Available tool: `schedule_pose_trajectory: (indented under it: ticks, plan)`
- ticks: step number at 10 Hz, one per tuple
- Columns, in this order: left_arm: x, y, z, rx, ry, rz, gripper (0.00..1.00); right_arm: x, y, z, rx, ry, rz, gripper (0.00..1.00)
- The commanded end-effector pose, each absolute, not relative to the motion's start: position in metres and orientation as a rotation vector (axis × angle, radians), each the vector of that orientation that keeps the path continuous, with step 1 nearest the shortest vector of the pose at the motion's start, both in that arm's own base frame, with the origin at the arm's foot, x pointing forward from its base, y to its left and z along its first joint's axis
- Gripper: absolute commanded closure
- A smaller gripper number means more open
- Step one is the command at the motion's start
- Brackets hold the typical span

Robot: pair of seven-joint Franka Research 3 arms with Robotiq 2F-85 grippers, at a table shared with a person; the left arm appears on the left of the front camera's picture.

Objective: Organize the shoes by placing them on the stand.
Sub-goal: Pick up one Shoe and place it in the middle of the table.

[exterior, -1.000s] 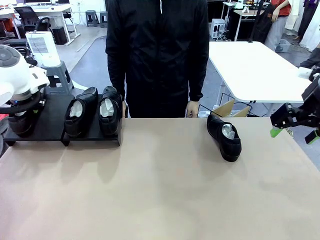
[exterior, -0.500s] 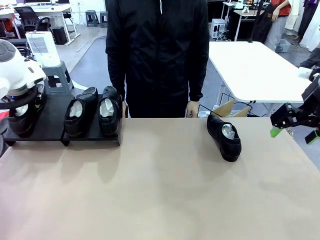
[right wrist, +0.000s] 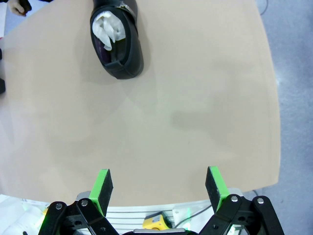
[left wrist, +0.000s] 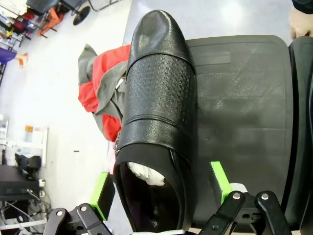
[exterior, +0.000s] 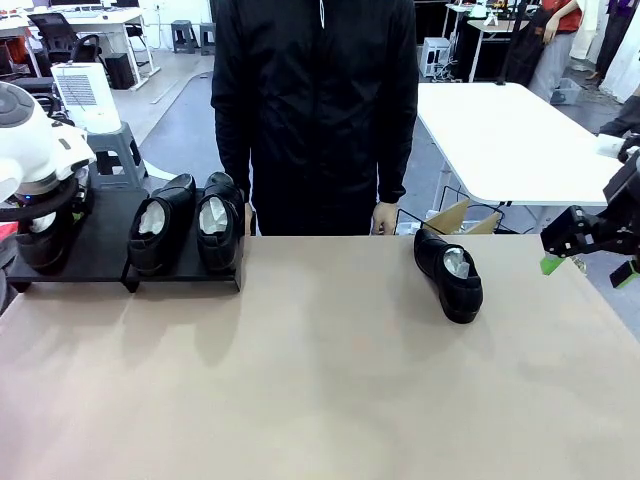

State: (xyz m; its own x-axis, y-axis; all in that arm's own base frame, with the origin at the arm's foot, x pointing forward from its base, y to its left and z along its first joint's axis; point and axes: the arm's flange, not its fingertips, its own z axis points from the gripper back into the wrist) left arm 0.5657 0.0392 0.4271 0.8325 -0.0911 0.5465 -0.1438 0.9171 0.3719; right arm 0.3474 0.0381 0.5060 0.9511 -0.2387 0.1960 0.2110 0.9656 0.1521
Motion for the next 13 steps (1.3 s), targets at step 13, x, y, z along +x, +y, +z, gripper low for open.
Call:
schedule_pose_trajectory:
  ticks: [13]
  plan:
    - [0.443, -0.04, 0.527, 0.058, -0.447, -0.279, 0.0, 0.347, 0.037, 0.507, 0.129, -0.216, -0.219, 0.0]
